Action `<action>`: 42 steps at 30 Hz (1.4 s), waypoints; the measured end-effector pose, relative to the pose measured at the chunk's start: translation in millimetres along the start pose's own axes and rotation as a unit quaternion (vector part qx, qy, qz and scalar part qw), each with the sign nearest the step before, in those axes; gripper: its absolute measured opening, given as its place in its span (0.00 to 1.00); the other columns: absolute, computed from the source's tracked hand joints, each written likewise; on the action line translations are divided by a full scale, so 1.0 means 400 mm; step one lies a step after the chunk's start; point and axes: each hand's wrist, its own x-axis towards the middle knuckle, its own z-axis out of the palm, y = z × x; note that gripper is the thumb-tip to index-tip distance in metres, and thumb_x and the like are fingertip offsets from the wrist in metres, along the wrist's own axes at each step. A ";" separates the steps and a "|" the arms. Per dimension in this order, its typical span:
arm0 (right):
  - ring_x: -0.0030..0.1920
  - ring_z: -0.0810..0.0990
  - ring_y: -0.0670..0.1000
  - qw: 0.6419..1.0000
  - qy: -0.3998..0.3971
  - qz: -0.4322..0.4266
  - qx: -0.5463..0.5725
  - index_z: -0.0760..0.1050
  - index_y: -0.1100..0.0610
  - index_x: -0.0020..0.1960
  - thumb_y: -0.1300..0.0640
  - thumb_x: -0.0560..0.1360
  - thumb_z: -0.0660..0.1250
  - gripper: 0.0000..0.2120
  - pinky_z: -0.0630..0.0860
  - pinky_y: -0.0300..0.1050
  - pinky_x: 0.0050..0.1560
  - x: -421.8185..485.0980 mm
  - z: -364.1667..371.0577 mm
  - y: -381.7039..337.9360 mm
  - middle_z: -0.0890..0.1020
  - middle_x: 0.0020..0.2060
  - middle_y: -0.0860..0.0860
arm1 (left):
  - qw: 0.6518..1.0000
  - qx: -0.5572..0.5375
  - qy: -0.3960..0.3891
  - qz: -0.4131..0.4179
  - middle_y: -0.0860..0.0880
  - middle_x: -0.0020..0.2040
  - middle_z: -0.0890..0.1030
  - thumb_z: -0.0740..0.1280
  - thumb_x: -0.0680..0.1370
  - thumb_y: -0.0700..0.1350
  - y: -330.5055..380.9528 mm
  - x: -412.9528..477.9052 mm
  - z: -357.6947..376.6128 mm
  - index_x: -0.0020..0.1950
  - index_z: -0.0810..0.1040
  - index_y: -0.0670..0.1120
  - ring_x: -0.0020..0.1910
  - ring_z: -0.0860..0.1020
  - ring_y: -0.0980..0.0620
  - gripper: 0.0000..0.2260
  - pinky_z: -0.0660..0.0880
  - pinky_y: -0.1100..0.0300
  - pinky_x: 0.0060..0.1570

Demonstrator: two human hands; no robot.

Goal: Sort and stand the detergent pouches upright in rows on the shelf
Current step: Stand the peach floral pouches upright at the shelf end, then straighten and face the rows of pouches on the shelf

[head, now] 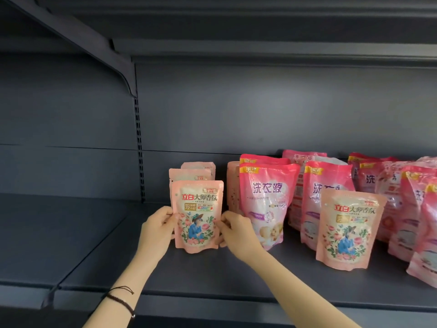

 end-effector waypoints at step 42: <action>0.57 0.76 0.56 0.782 -0.034 0.004 -0.623 0.71 0.54 0.60 0.43 0.77 0.59 0.18 0.69 0.46 0.46 -0.688 -0.871 0.246 0.77 0.56 0.52 | 0.695 0.486 -0.212 0.485 0.53 0.52 0.79 0.40 0.70 0.67 0.403 -0.525 0.613 0.60 0.75 0.53 0.54 0.75 0.50 0.33 0.69 0.53 0.55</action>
